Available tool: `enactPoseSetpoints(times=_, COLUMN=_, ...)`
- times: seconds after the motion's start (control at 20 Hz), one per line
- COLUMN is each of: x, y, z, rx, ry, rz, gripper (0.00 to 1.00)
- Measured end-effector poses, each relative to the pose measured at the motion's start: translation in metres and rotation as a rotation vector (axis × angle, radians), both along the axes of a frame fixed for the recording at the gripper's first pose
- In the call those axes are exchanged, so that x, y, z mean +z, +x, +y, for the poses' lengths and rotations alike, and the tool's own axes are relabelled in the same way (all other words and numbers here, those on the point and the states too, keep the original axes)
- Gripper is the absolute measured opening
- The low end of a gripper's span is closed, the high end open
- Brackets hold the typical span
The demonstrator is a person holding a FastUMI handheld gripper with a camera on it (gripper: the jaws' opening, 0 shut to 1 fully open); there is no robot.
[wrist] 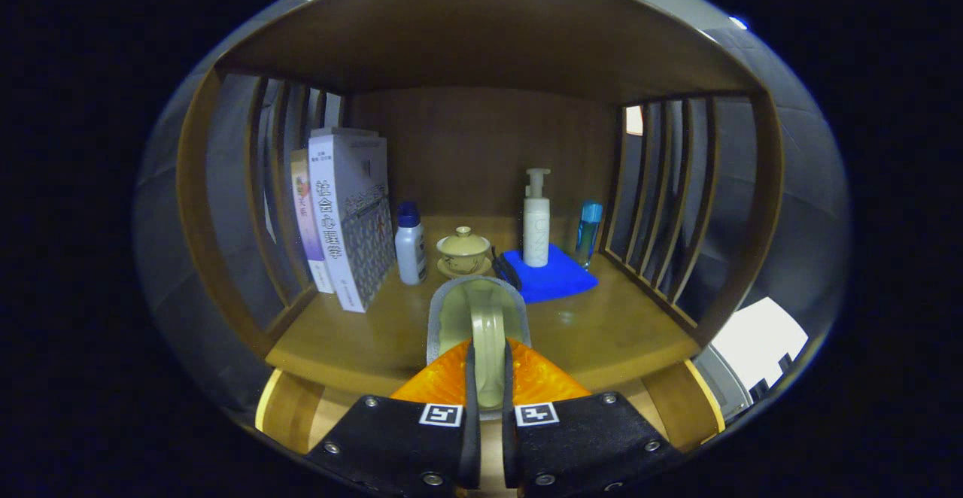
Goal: Pull open the drawer, take out the items inside it, and place them on the countertop above the cabinet.
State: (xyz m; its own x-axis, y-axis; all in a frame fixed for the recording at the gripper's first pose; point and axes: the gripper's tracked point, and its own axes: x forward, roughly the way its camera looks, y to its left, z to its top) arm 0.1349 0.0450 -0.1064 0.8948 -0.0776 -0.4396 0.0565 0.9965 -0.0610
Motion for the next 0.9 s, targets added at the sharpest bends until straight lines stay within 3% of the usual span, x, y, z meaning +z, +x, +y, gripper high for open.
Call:
enactPoseSetpoints(times=0.25, x=-0.023, y=0.040, z=-0.003, rx=0.033, ry=-0.014, rz=0.014, gripper=0.14)
enactPoseSetpoints(times=0.6, x=-0.038, y=0.054, z=-0.010, rx=0.034, ry=-0.038, rz=0.024, gripper=0.22)
enactPoseSetpoints(times=0.85, x=-0.047, y=0.055, z=-0.006, rx=0.060, ry=-0.052, rz=0.038, gripper=0.30)
enactPoseSetpoints(times=0.9, x=-0.047, y=0.055, z=-0.004, rx=0.069, ry=-0.049, rz=0.036, gripper=0.38)
